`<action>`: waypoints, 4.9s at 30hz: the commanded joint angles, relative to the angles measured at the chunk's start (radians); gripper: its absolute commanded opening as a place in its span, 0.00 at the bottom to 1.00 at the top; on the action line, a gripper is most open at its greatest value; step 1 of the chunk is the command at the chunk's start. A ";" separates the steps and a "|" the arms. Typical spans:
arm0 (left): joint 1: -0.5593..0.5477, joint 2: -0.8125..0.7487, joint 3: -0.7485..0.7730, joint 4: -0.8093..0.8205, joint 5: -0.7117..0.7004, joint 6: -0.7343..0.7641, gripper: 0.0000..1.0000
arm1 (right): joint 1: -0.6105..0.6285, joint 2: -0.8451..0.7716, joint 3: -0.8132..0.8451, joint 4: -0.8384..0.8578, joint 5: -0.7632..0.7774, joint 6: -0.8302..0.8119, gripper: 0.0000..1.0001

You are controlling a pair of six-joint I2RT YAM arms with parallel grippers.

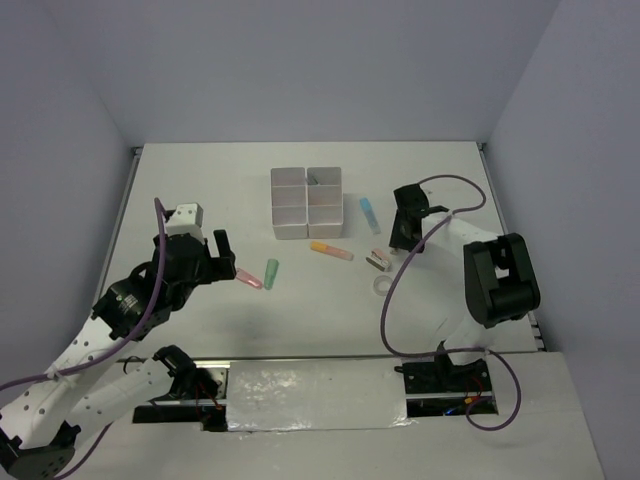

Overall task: Sort the stationery into containers
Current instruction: Pick up the stationery from the center of the board, then place the stationery in the storage box, then pick up the stationery from the center of the board.

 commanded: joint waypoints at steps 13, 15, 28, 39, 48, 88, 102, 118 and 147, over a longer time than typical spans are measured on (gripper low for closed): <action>0.008 0.011 -0.005 0.042 0.024 0.020 0.99 | -0.004 0.027 0.022 0.102 -0.092 -0.014 0.49; 0.008 0.008 -0.007 0.042 0.025 0.022 0.99 | -0.004 0.023 0.031 0.097 -0.088 -0.016 0.49; 0.008 0.011 -0.007 0.045 0.032 0.026 0.99 | -0.004 0.153 0.118 0.037 -0.069 -0.034 0.49; 0.008 0.012 -0.008 0.050 0.038 0.032 0.99 | 0.007 0.087 0.110 0.062 -0.129 -0.057 0.04; 0.017 0.025 -0.005 0.052 0.045 0.035 0.99 | 0.116 -0.198 0.197 0.199 -0.077 0.171 0.00; 0.039 -0.064 -0.018 0.071 0.064 0.028 0.99 | 0.407 0.158 0.272 0.400 0.326 1.052 0.18; 0.039 -0.098 -0.024 0.085 0.094 0.042 0.99 | 0.410 0.219 0.332 0.384 0.332 1.044 0.38; 0.040 -0.103 -0.024 0.085 0.093 0.049 0.99 | 0.426 0.081 0.283 0.575 0.271 0.690 0.51; 0.049 -0.072 -0.018 0.056 0.018 0.017 0.99 | 0.212 -0.505 -0.102 -0.157 -0.153 -0.094 0.75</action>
